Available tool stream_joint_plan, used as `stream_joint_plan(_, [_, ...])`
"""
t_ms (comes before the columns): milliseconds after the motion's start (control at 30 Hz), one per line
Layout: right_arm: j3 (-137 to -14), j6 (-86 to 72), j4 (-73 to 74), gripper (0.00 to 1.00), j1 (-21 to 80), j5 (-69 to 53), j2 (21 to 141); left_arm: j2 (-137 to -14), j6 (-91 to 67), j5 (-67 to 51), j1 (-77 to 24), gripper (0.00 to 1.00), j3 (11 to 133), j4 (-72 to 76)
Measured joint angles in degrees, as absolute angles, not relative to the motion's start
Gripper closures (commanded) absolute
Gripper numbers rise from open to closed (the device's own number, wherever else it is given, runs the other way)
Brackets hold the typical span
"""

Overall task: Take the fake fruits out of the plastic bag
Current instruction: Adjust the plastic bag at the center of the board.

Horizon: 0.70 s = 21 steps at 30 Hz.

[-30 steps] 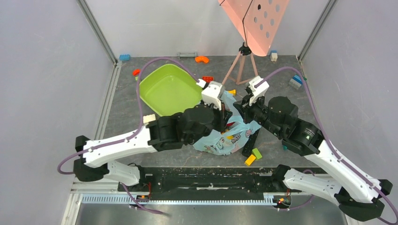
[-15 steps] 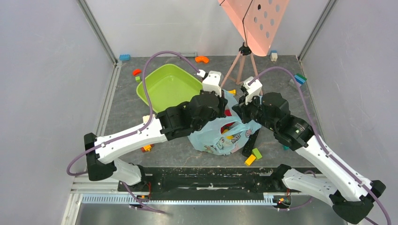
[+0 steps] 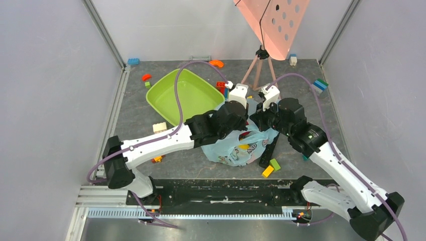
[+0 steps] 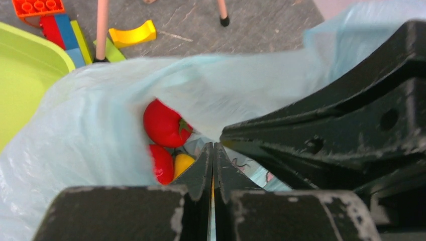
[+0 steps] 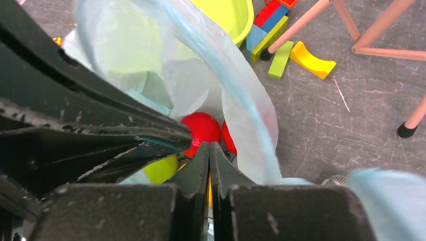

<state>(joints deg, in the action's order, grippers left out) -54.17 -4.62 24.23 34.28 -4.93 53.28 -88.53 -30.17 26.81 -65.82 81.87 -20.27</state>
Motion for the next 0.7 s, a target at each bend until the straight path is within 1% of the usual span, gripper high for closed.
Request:
stream_joint_plan(200, [-48.84,-5.52,18.2,1.0,30.26,-8.21,56.77,-88.51,-30.33,25.19,-61.95,0.98,72.1,-18.15])
stream_joint_plan(333, [-45.28,-6.24,12.91,1.0,25.71,-10.57,61.36,-88.47,-30.33,25.21,-59.55,0.98,64.88,-17.93])
stream_joint_plan(500, [-41.8,-7.4,6.72,1.0,20.1,-13.1,65.54,-86.85,-30.79,25.19,-59.22,0.98,56.93,-16.86])
stream_joint_plan(700, [-41.74,-8.29,0.67,1.0,16.82,-15.66,72.84,-82.24,-31.57,24.97,-59.22,0.98,49.36,-13.45])
